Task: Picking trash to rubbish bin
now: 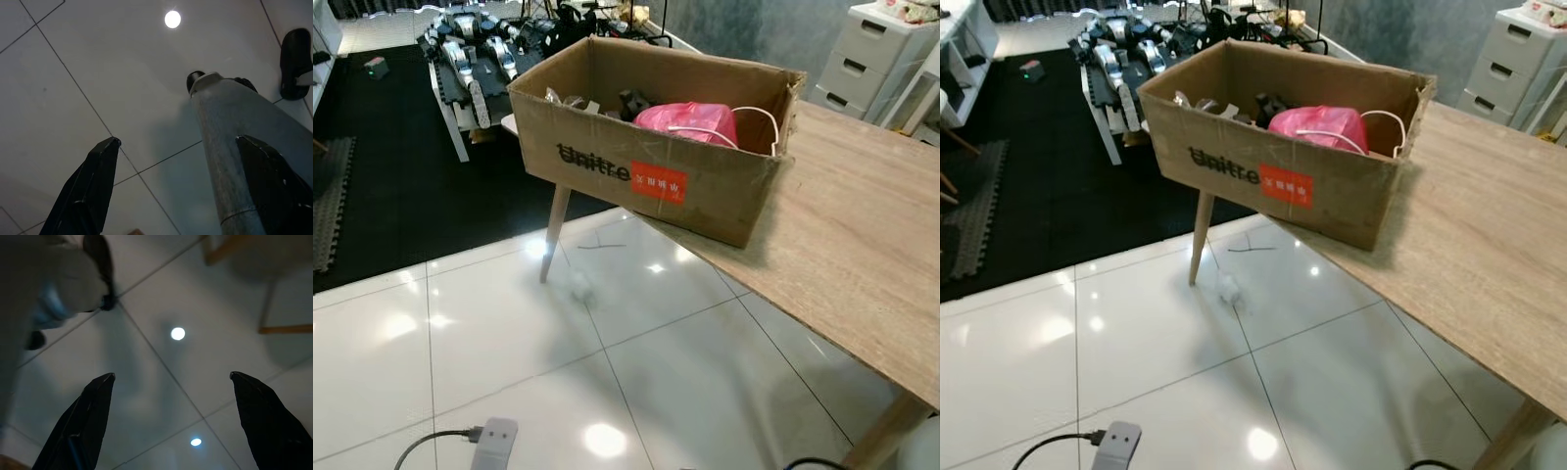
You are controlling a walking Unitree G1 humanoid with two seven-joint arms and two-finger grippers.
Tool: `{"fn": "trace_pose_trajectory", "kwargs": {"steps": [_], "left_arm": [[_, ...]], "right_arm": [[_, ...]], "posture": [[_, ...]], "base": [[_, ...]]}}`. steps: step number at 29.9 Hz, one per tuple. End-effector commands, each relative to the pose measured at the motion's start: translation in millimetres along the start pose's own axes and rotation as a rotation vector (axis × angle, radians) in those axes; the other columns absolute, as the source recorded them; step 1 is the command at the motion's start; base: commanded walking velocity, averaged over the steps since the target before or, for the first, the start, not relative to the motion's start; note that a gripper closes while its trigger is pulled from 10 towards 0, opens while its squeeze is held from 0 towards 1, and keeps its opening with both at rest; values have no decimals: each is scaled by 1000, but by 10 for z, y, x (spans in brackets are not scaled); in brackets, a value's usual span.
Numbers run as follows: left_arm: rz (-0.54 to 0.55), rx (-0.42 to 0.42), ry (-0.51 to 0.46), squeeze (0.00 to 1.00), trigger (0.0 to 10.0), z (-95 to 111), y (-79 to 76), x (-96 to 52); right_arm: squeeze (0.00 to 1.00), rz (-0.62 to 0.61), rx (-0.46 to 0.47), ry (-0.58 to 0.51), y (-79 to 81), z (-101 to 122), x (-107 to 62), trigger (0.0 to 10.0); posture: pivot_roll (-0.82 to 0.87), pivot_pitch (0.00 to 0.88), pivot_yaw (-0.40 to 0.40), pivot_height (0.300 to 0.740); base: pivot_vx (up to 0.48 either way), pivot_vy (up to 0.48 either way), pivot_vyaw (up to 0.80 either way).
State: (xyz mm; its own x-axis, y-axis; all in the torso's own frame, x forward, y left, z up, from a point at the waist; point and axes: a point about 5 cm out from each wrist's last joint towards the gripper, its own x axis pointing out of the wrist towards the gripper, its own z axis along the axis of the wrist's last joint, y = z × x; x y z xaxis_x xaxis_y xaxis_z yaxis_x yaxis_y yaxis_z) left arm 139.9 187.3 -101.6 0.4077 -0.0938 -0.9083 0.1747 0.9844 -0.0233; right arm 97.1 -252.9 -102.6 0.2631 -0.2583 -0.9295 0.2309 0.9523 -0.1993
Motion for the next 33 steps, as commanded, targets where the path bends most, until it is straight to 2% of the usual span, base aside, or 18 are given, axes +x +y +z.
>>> {"fn": "trace_pose_trajectory", "kwargs": {"steps": [1, 6, 9, 20, 33], "left_arm": [[-8, 15, 49, 0, 10000, -117, 3, -14], [0, 15, 39, 0, 10000, -84, 29, -14], [6, 3, 49, 0, 10000, -127, 39, -22], [2, -16, 75, 0, 10000, -259, 28, -43], [-6, -15, 72, 0, 10000, -253, -3, -35]], "right_arm": [[0, -6, -11, 8, -8, -18, 0, 10000], [0, -10, -35, -6, -24, 55, 3, 10000], [0, 11, -112, -28, 17, 158, 5, 10000], [0, 38, -252, 7, 66, 108, 5, 10000], [0, 48, -310, -9, 119, 152, 6, 10000]], "posture": [[-9, 70, 47, 740], [2, 63, 42, 740], [12, 58, 31, 740], [38, 45, 5, 740], [38, 47, 12, 740]], "base": [[0, 0, 0], [0, 0, 0], [-82, 0, 0], [-273, 0, 0], [-289, 0, 0]]}}
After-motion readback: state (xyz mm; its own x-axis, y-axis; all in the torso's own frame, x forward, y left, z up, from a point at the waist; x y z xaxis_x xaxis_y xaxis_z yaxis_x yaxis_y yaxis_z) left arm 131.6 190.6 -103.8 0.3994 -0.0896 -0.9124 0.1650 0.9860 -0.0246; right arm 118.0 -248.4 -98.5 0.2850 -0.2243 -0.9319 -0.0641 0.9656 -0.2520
